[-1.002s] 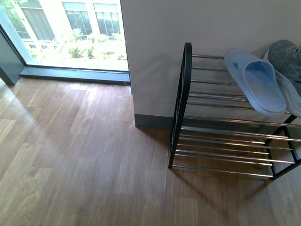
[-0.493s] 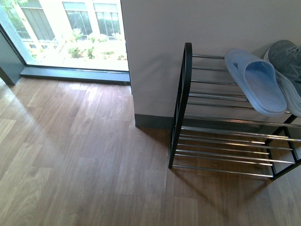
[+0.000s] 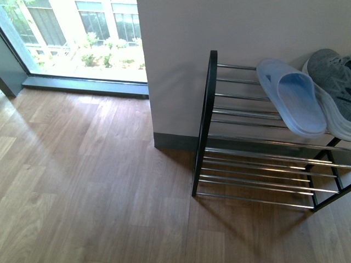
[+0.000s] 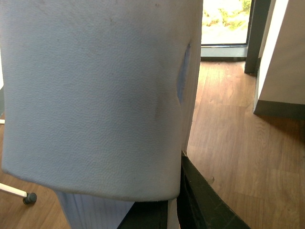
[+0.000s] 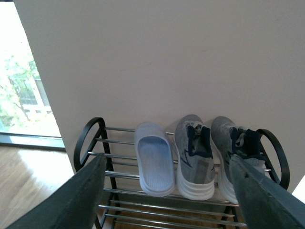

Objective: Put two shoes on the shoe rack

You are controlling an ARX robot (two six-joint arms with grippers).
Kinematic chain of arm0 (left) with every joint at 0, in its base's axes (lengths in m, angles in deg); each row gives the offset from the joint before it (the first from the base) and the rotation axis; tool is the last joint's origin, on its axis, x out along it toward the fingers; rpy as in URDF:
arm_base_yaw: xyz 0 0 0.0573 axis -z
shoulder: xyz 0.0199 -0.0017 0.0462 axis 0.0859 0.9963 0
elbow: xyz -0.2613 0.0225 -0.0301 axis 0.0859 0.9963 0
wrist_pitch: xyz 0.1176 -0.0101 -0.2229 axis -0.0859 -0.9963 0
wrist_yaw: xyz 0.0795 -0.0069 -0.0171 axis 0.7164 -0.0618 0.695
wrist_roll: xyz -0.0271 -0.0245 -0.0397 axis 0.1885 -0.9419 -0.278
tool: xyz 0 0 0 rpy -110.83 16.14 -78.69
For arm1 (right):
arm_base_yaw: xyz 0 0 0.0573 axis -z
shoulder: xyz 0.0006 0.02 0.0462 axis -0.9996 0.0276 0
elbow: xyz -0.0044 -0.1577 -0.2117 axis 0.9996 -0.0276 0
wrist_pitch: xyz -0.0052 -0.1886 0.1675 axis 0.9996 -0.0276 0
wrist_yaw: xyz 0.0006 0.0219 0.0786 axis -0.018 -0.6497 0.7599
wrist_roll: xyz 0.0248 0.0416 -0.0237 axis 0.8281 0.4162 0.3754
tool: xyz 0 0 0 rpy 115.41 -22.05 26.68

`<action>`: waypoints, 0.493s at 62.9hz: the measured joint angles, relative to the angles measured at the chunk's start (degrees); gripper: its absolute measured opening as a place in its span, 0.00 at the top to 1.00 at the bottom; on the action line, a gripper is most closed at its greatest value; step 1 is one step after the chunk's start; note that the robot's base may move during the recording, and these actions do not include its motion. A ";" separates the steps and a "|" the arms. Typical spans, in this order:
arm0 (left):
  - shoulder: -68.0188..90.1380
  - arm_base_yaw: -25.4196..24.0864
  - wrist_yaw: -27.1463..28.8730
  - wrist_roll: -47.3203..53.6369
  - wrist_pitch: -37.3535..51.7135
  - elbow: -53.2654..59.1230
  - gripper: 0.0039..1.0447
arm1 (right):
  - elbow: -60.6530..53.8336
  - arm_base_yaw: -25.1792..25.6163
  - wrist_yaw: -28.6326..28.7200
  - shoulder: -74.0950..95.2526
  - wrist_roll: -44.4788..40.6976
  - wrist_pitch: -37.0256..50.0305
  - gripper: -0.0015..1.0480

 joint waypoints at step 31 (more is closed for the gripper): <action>0.11 0.13 -0.42 0.02 0.00 0.07 0.98 | 0.00 -0.07 -0.55 -0.04 0.02 -0.11 0.09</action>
